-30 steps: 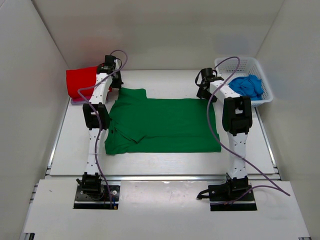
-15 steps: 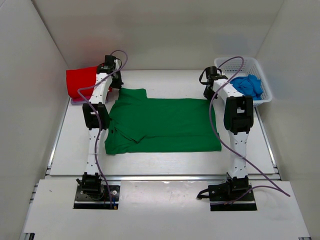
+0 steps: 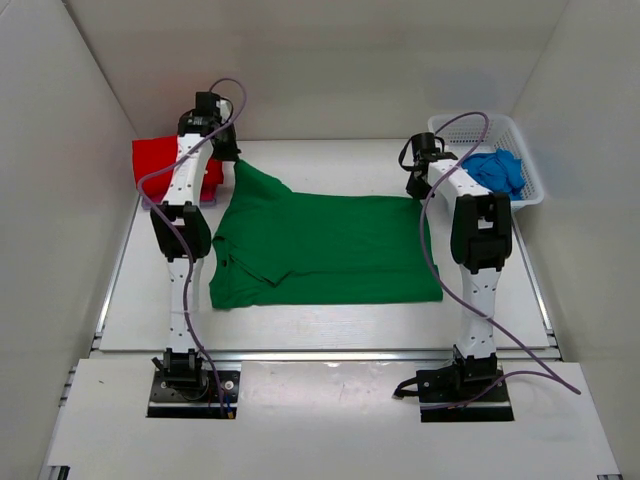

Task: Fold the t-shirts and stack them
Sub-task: Fold the other side of the tshirt into a rectangle

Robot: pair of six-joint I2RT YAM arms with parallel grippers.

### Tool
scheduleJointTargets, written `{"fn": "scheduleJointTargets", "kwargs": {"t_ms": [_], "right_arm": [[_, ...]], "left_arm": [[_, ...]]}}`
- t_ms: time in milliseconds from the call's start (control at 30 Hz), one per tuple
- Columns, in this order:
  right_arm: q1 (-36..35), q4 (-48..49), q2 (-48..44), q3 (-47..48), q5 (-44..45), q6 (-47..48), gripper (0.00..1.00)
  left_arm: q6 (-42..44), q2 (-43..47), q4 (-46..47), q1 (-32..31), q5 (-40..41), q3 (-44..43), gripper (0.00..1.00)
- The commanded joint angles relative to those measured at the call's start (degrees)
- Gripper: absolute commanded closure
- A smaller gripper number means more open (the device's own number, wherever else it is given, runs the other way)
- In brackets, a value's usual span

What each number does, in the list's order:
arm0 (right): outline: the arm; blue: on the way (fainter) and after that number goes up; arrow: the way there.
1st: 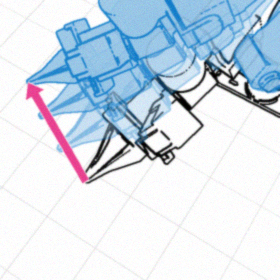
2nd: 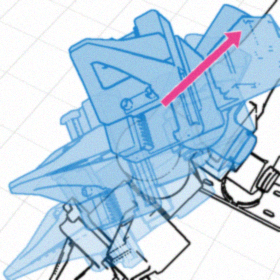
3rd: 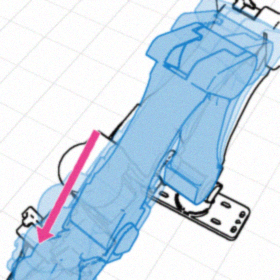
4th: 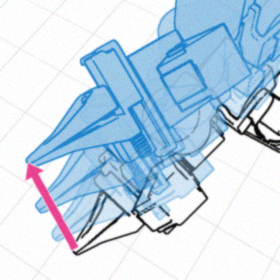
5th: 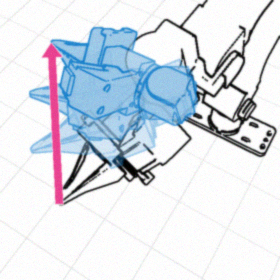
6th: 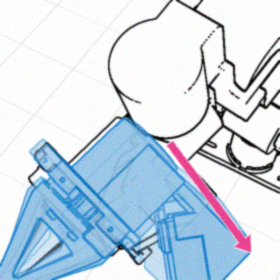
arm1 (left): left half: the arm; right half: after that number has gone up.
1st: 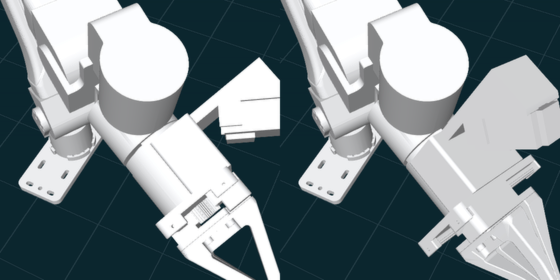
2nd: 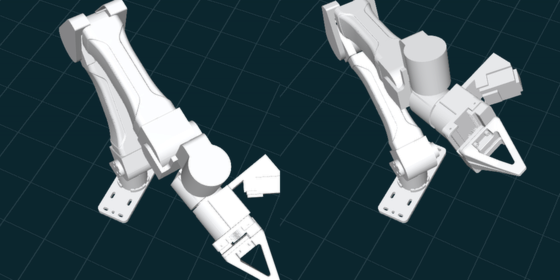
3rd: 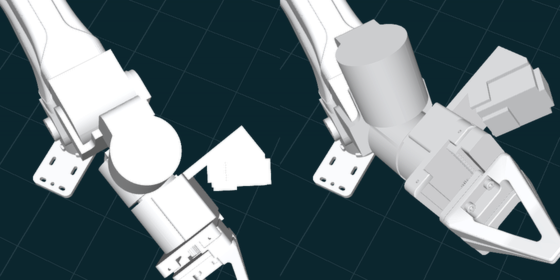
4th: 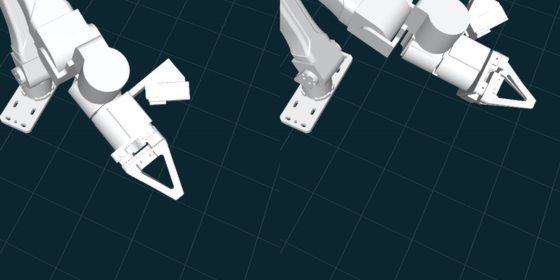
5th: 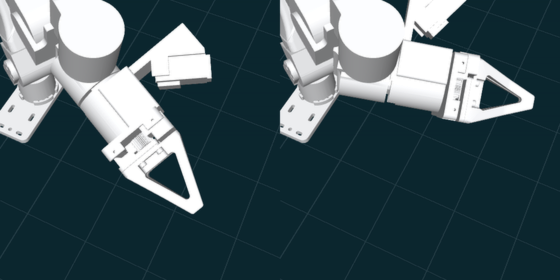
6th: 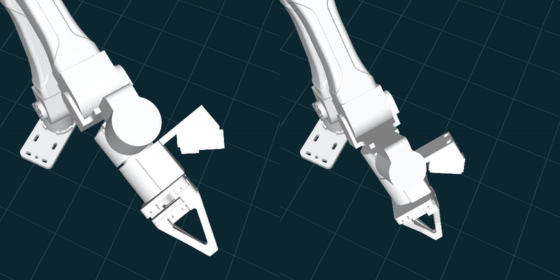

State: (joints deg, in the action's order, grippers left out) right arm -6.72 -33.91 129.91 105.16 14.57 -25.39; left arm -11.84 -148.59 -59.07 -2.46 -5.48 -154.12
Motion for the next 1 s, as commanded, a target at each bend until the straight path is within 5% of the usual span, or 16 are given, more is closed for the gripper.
{"fn": "scheduleJointTargets", "kwargs": {"t_ms": [0, 667, 800, 967], "right_arm": [[-0.13, 1.58, -5.10, 1.44, -1.64, 2.96, 1.00], [0.39, 9.83, -18.02, -17.27, -5.95, 8.42, 1.00], [0.83, 10.53, -19.34, -19.21, -6.39, 8.86, 1.00], [0.48, 11.32, -20.83, -22.10, -7.53, 9.48, 1.00]], "left_arm": [[1.20, 7.26, -0.16, 0.61, -2.78, 2.59, 1.00], [0.76, 20.97, -9.31, -4.57, 3.54, 13.76, 1.00], [0.85, 26.14, -6.51, -5.01, 5.39, 24.09, 1.00], [-1.34, 41.78, 12.37, -2.99, -0.14, 56.42, 1.00]]}}
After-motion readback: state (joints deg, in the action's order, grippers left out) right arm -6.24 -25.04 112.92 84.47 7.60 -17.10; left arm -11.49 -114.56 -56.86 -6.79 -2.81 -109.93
